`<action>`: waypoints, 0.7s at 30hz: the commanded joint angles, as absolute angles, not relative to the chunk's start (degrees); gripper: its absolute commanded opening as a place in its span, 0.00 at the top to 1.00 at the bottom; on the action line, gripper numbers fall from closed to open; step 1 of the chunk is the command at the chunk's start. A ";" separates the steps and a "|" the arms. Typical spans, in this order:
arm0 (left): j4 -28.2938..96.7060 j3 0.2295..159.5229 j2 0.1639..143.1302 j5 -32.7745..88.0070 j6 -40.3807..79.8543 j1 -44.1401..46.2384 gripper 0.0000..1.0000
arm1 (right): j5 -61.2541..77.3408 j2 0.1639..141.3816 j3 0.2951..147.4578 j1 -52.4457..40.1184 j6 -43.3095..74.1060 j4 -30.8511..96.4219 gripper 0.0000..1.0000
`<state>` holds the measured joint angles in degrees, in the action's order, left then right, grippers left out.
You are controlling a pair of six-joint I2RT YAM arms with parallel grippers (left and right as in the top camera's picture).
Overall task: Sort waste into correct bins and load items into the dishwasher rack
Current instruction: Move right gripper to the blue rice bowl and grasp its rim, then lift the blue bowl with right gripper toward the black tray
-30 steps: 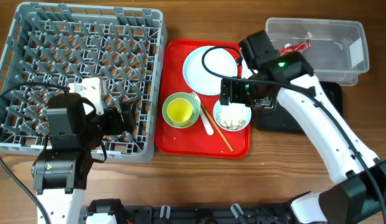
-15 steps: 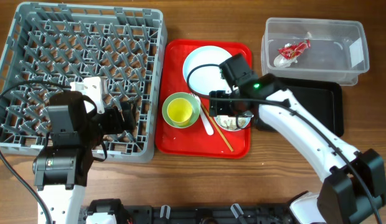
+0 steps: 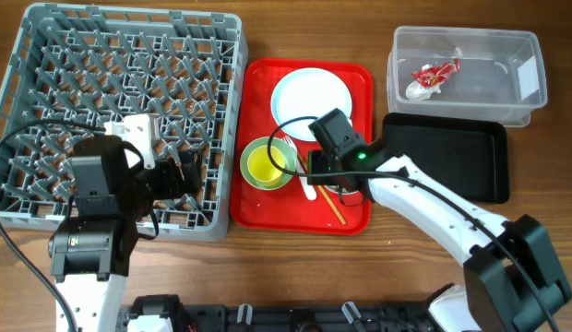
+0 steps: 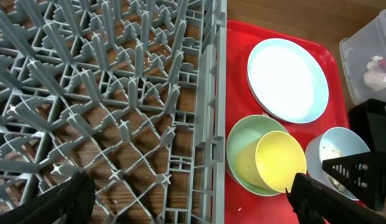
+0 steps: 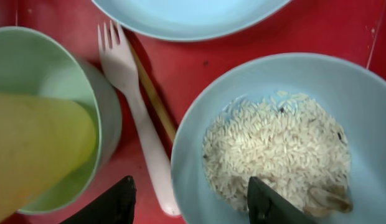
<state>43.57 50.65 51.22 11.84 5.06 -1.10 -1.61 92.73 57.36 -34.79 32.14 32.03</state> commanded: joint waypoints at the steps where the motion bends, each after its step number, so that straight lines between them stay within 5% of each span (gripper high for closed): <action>1: 43.62 51.77 51.44 11.97 5.41 -0.84 0.00 | -3.09 93.47 54.65 -35.09 33.01 28.73 0.43; 21: 44.01 51.77 51.44 11.97 5.39 -0.84 0.00 | -4.38 100.99 54.52 -35.42 33.78 22.28 0.52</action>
<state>43.97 50.65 51.22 11.84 5.06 -1.10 -2.63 100.29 54.46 -35.09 33.21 22.55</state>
